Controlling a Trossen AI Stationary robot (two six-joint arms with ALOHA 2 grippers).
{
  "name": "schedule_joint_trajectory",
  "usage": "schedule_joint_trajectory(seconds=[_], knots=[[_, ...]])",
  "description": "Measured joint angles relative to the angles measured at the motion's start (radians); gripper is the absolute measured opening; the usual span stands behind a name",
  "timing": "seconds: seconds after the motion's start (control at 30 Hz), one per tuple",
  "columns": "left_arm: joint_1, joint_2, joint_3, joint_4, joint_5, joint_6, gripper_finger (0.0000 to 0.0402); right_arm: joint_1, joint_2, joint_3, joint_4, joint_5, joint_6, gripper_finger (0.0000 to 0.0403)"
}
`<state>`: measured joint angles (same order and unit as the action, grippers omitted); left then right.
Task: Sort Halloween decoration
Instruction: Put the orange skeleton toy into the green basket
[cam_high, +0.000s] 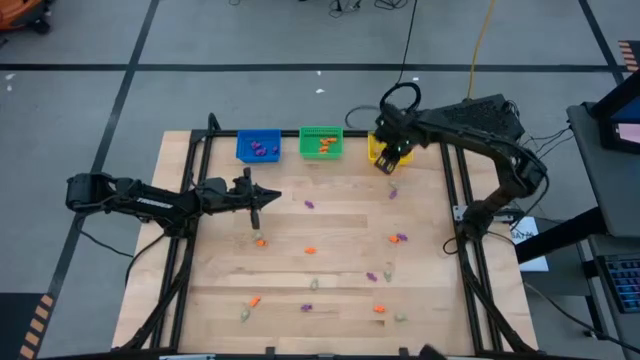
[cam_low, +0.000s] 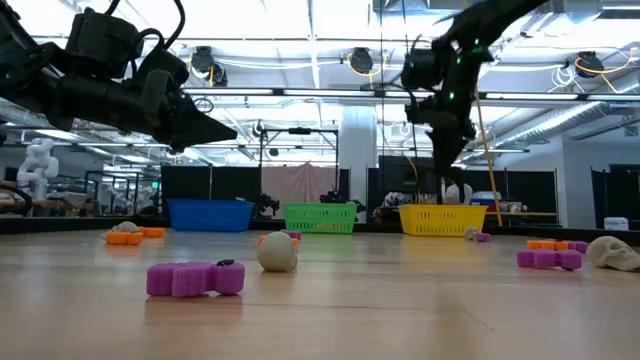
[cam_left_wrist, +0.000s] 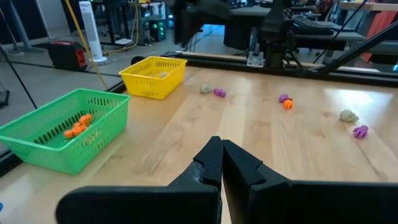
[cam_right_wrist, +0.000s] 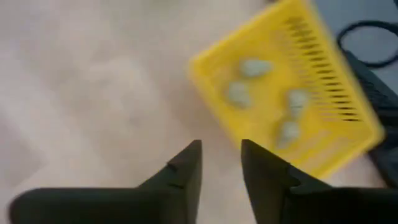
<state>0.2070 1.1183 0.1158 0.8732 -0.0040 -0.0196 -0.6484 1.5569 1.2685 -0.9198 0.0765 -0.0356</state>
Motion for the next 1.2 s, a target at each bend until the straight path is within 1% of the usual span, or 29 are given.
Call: schedule_joint_trajectory(seconds=[0.1, 0.2, 0.37, 0.47, 0.53, 0.63, 0.7, 0.83, 1.0, 1.1, 1.2], knots=[[0.0, 0.0, 0.0, 0.0, 0.0, 0.0, 0.001, 0.105, -0.038, -0.052, -0.005, -0.003, 0.049, 0.0066], [0.0, 0.0, 0.0, 0.0, 0.0, 0.0, 0.001, 0.212, -0.065, -0.123, 0.003, -0.003, 0.11, 0.0056], [0.0, 0.0, 0.0, -0.001, 0.0, 0.0, 0.001, 0.395, -0.077, -0.228, 0.018, -0.005, 0.245, 0.007], [0.0, 0.0, 0.0, -0.004, 0.0, 0.0, 0.001, 0.503, -0.076, -0.256, 0.026, -0.017, 0.337, 0.0086], [0.0, 0.0, 0.0, -0.004, 0.0, 0.0, 0.001, 0.571, -0.076, -0.259, 0.07, -0.029, 0.393, 0.0099], [0.0, 0.0, 0.0, -0.004, 0.0, 0.0, 0.001, 0.667, -0.076, -0.259, 0.21, -0.028, 0.443, 0.0119], [0.0, 0.0, 0.0, -0.004, 0.0, 0.0, 0.001, 0.719, -0.065, -0.259, 0.337, -0.023, 0.46, 0.0131], [0.0, 0.0, 0.0, -0.003, 0.0, 0.0, 0.001, 0.792, -0.001, -0.259, 0.593, 0.024, 0.468, 0.0149], [0.0, 0.0, 0.0, -0.01, 0.0, 0.0, 0.001, 0.833, 0.124, -0.259, 0.881, 0.111, 0.453, 0.0165], [0.0, 0.0, 0.0, -0.029, 0.0, 0.0, 0.001, 0.84, 0.199, -0.259, 1.06, 0.115, 0.436, 0.0173], [0.0, 0.0, 0.0, -0.034, 0.0, 0.0, 0.001, 0.84, 0.272, -0.259, 1.178, 0.108, 0.428, 0.0178]])
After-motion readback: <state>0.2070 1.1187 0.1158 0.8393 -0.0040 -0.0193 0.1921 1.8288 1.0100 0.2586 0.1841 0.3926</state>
